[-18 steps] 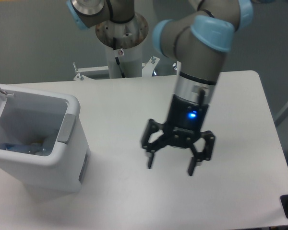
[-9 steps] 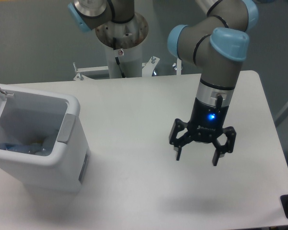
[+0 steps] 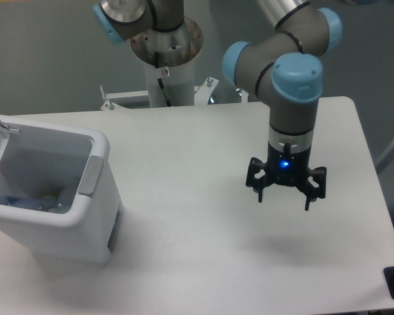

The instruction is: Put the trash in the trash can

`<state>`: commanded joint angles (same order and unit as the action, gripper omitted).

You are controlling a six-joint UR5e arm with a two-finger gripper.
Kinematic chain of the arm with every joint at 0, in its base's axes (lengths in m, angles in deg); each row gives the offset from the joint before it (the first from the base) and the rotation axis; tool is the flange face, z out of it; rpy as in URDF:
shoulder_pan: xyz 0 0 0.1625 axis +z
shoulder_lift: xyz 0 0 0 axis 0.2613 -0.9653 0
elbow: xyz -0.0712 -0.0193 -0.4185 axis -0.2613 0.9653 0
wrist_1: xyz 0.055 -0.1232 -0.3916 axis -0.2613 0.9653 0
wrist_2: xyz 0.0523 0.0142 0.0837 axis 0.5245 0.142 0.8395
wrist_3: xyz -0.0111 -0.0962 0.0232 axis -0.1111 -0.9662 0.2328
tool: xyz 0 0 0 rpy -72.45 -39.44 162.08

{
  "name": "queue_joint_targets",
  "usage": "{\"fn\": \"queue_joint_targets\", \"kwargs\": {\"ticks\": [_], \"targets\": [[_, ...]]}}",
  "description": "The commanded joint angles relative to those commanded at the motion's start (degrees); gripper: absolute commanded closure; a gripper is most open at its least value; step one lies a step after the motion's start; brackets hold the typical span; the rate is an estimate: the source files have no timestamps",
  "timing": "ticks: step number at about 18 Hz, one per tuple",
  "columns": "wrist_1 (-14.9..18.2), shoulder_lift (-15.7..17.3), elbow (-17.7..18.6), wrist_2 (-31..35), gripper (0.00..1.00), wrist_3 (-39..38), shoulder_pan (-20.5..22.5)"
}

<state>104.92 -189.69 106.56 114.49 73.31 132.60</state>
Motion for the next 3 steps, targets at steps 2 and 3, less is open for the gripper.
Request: {"fn": "queue_joint_targets", "kwargs": {"ticks": [2, 3], "targets": [[-0.1, 0.0, 0.3, 0.1, 0.0, 0.1, 0.0], [-0.1, 0.0, 0.3, 0.2, 0.0, 0.0, -0.2]]}}
